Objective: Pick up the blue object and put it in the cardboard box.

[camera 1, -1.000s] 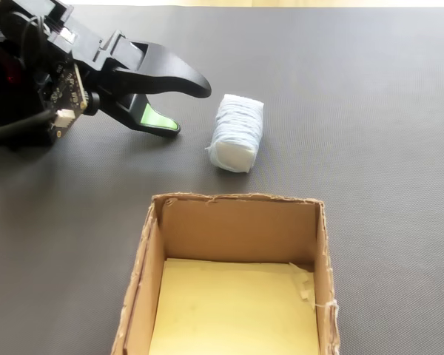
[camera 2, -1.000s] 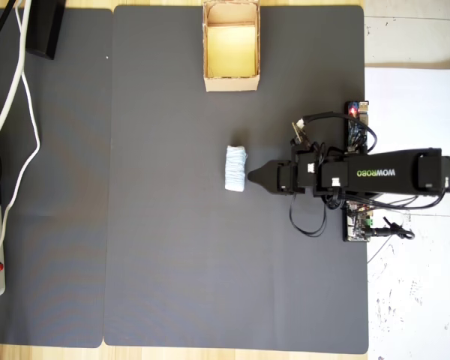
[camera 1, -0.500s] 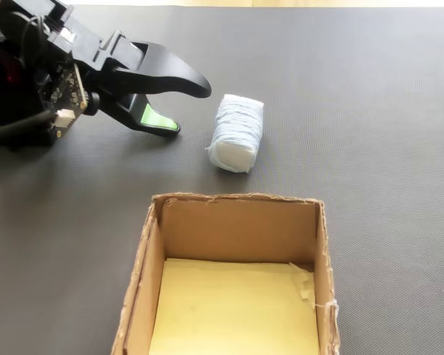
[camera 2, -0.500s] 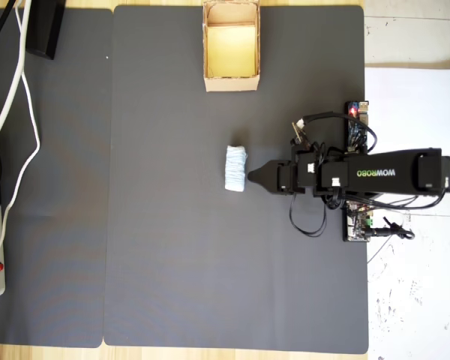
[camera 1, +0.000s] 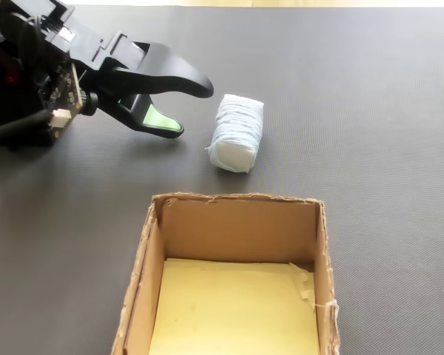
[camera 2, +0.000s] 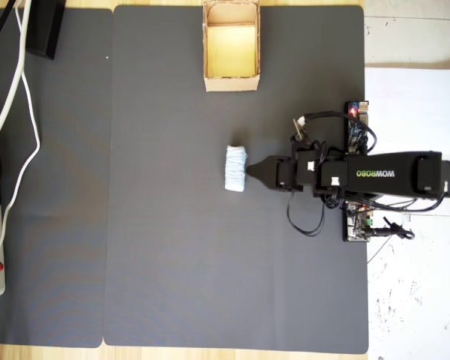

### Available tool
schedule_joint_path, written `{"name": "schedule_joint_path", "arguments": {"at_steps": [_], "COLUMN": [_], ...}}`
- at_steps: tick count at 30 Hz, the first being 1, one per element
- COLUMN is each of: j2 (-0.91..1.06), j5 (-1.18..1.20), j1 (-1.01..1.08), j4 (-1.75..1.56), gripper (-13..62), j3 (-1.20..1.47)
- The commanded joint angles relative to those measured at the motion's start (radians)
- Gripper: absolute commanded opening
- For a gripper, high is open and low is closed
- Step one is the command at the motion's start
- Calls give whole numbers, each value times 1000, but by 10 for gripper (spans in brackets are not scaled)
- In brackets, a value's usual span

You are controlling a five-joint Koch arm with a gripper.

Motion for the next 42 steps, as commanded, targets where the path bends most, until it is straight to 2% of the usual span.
{"name": "schedule_joint_path", "arguments": {"at_steps": [1,6,22,32,33,42], "j2": [94,94,78,-97,-161,-354], "j5": [-12,-15,-5,5,6,51], "j1": [9,23,25,14,14,14], "j4": [-80,-64,370,574,637,712], "gripper": [349,345,339,335,335,334], "j3": [-6,-55,-342,-522,-565,-710]}}
